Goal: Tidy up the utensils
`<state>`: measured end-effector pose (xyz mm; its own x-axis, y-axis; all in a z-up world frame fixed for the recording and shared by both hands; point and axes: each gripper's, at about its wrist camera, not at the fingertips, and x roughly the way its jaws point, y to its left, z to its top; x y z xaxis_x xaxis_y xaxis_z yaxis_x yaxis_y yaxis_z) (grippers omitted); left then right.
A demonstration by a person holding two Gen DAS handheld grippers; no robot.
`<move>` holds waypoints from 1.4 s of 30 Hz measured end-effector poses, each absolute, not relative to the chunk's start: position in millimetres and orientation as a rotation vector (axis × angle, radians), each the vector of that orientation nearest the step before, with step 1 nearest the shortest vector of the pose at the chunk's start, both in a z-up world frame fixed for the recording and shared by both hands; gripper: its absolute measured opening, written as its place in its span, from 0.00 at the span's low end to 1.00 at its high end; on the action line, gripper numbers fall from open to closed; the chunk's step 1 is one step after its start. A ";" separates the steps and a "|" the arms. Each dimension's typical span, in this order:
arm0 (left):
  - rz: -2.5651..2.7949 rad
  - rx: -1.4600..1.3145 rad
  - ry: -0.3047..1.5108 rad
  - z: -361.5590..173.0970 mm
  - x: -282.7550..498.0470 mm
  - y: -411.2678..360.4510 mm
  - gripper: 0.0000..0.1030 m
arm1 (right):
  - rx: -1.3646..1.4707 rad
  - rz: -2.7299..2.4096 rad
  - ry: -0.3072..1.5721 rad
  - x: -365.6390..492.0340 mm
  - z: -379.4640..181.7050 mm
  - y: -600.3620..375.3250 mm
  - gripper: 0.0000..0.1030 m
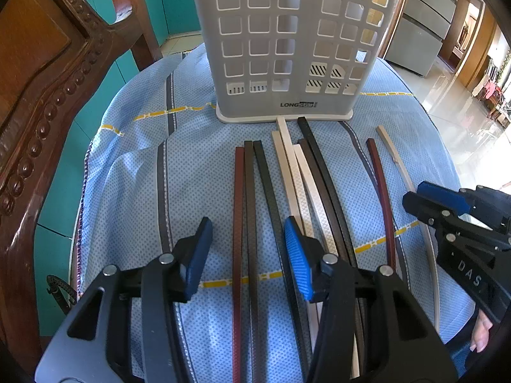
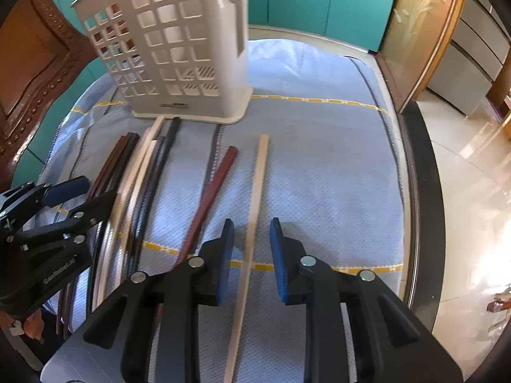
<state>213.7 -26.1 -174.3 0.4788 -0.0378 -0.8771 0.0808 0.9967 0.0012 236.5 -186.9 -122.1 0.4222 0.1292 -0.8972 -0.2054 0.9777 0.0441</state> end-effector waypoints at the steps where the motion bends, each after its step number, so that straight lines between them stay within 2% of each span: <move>1: -0.072 0.044 1.069 -174.3 213.7 -26.1 0.47 | -0.076 0.214 1.116 235.9 -121.9 -186.6 0.11; 3: -0.073 0.043 1.069 -174.4 213.6 -26.1 0.47 | -0.073 0.223 1.116 235.4 -121.7 -185.6 0.08; 15: -0.072 0.046 1.068 -175.2 212.9 -24.4 0.47 | -0.110 0.185 1.092 232.1 -118.8 -186.3 0.08; 22: -0.064 0.051 1.066 -176.0 213.9 -24.9 0.51 | -0.105 0.183 1.109 232.2 -119.5 -187.9 0.08; 40: -0.075 -0.062 1.073 -168.9 222.7 -3.0 0.51 | 0.084 0.171 1.104 244.8 -112.1 -227.8 0.10; 42: -0.079 -0.063 1.074 -168.3 224.2 -3.9 0.51 | 0.073 0.185 1.107 246.0 -112.9 -225.8 0.15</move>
